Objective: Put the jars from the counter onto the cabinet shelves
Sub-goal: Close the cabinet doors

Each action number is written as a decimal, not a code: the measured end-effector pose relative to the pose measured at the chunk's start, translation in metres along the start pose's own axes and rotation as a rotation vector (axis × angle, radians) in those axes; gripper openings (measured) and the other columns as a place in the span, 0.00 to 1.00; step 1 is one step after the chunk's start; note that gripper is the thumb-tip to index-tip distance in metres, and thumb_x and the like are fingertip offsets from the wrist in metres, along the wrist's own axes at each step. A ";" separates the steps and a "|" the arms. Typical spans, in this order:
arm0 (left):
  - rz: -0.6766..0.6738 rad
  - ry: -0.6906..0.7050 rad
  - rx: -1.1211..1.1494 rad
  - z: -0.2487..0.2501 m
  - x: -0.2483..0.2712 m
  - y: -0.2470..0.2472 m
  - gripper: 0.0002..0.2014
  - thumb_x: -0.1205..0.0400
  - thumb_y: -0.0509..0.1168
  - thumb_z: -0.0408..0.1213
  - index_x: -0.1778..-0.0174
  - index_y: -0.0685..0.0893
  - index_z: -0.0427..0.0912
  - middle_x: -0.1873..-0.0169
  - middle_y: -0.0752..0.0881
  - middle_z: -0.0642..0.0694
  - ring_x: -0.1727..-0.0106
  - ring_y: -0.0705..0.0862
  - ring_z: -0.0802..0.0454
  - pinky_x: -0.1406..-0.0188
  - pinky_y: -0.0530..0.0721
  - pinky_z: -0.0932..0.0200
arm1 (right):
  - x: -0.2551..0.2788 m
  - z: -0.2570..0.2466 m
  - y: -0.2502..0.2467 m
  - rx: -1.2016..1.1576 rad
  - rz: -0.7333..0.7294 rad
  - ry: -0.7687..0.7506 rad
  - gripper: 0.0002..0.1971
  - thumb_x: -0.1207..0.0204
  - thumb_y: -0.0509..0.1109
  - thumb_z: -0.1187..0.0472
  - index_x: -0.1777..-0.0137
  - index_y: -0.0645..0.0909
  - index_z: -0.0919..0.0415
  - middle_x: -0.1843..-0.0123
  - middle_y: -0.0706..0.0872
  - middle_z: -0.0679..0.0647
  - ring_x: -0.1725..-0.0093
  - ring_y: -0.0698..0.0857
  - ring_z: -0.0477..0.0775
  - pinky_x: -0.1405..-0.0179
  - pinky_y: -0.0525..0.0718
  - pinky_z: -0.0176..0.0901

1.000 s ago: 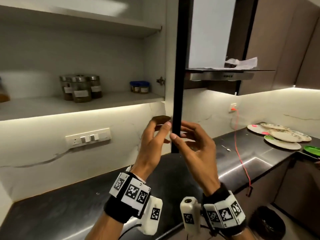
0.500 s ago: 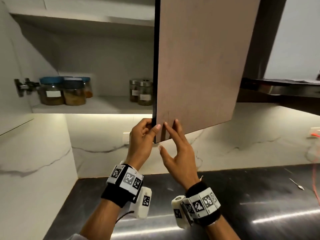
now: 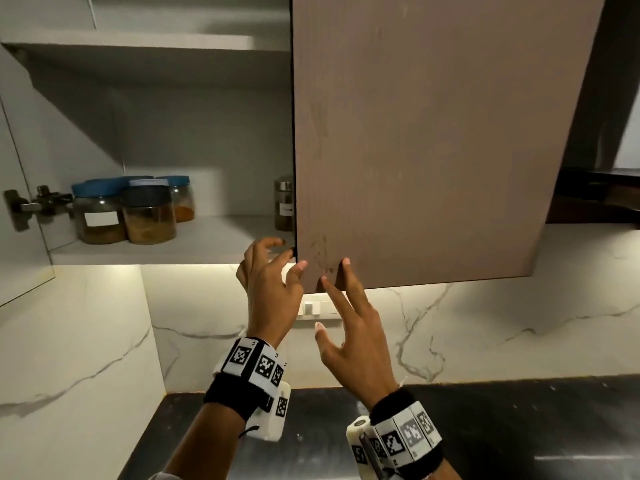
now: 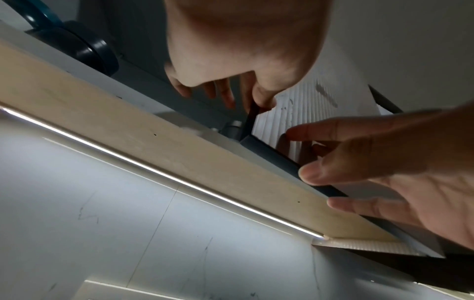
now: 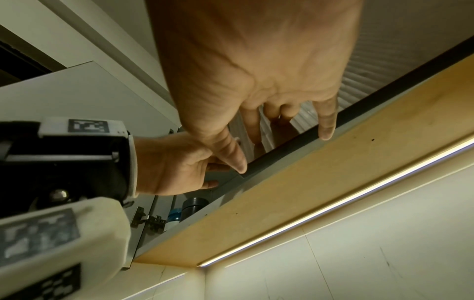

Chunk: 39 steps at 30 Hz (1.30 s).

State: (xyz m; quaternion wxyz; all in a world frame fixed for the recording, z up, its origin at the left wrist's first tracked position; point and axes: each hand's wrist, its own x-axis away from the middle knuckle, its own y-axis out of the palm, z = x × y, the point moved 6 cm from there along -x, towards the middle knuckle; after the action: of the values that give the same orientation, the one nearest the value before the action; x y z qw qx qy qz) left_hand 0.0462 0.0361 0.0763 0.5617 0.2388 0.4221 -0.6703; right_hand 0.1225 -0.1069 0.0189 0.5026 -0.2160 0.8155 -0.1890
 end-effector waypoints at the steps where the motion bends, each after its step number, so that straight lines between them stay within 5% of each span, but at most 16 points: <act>1: 0.006 0.004 -0.026 -0.003 -0.001 0.004 0.09 0.17 0.74 0.39 0.42 0.92 0.44 0.30 0.81 0.45 0.23 0.74 0.44 0.25 0.66 0.40 | -0.002 0.003 0.003 0.008 -0.002 0.005 0.41 0.24 0.75 0.53 0.10 0.65 0.44 0.05 0.43 0.42 0.07 0.58 0.50 0.18 0.75 0.67; 14: 0.122 0.013 -0.065 -0.026 -0.007 0.022 0.13 0.16 0.72 0.44 0.37 0.92 0.47 0.30 0.83 0.45 0.25 0.77 0.45 0.25 0.64 0.52 | -0.024 0.024 0.036 -0.043 0.029 0.013 0.41 0.24 0.75 0.50 0.11 0.66 0.47 0.05 0.45 0.41 0.07 0.54 0.48 0.14 0.69 0.63; 17: 0.137 -0.025 0.002 -0.031 0.007 0.009 0.13 0.16 0.73 0.41 0.35 0.90 0.48 0.30 0.82 0.49 0.26 0.75 0.54 0.26 0.62 0.74 | -0.019 0.016 0.038 -0.265 0.079 0.037 0.27 0.22 0.73 0.49 0.22 0.80 0.48 0.11 0.71 0.42 0.15 0.72 0.42 0.18 0.75 0.52; 19: 0.154 -0.055 0.108 -0.030 0.020 -0.006 0.12 0.15 0.72 0.40 0.36 0.89 0.46 0.32 0.84 0.51 0.31 0.79 0.59 0.32 0.70 0.79 | -0.017 0.009 0.038 -0.395 0.071 0.080 0.16 0.21 0.73 0.48 0.35 0.89 0.48 0.31 0.90 0.38 0.31 0.87 0.37 0.29 0.88 0.51; 21: 0.228 -0.142 0.193 -0.045 0.040 -0.040 0.10 0.15 0.68 0.40 0.42 0.91 0.42 0.42 0.90 0.51 0.39 0.86 0.58 0.41 0.81 0.71 | -0.016 -0.009 0.053 -0.529 0.004 0.081 0.07 0.20 0.75 0.57 0.46 0.93 0.49 0.47 0.94 0.34 0.44 0.92 0.39 0.43 0.93 0.48; 26: 0.606 -0.383 0.140 -0.098 0.097 -0.185 0.13 0.13 0.64 0.37 0.59 0.91 0.39 0.63 0.92 0.46 0.60 0.91 0.49 0.58 0.88 0.48 | -0.016 -0.087 0.104 -0.783 -0.225 0.016 0.11 0.22 0.77 0.70 0.55 0.93 0.51 0.62 0.94 0.42 0.61 0.92 0.42 0.58 0.87 0.31; 29: 0.967 -0.542 0.269 -0.112 0.142 -0.279 0.06 0.16 0.67 0.28 0.49 0.89 0.41 0.59 0.90 0.46 0.55 0.89 0.46 0.59 0.88 0.52 | -0.009 -0.148 0.128 -0.935 -0.345 -0.040 0.11 0.23 0.78 0.71 0.56 0.92 0.52 0.62 0.95 0.43 0.63 0.92 0.43 0.60 0.86 0.31; 32: 1.261 -0.540 0.367 -0.100 0.177 -0.368 0.17 0.17 0.67 0.23 0.33 0.81 0.37 0.51 0.86 0.48 0.47 0.86 0.46 0.54 0.89 0.57 | 0.004 -0.221 0.135 -1.095 -0.391 -0.132 0.07 0.23 0.81 0.70 0.56 0.91 0.56 0.62 0.94 0.46 0.63 0.92 0.48 0.60 0.87 0.34; 35: 1.370 -0.437 0.388 -0.076 0.188 -0.432 0.23 0.18 0.68 0.21 0.27 0.75 0.34 0.46 0.86 0.46 0.45 0.87 0.49 0.46 0.90 0.54 | 0.015 -0.283 0.132 -1.183 -0.381 -0.203 0.05 0.23 0.82 0.67 0.57 0.88 0.61 0.65 0.92 0.47 0.66 0.90 0.50 0.63 0.87 0.36; 39: 1.248 -0.393 0.364 -0.059 0.184 -0.472 0.18 0.18 0.69 0.25 0.34 0.80 0.43 0.41 0.87 0.47 0.42 0.88 0.52 0.47 0.89 0.56 | 0.033 -0.351 0.121 -1.299 -0.453 -0.198 0.06 0.22 0.80 0.66 0.58 0.87 0.59 0.63 0.92 0.49 0.62 0.91 0.51 0.63 0.86 0.36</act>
State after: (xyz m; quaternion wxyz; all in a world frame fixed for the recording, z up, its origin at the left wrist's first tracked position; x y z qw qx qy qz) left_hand -0.4608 -0.0107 0.0396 0.8604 0.4023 -0.0243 -0.3120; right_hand -0.2271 0.0078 0.0799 0.2916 -0.6543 0.6485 0.2576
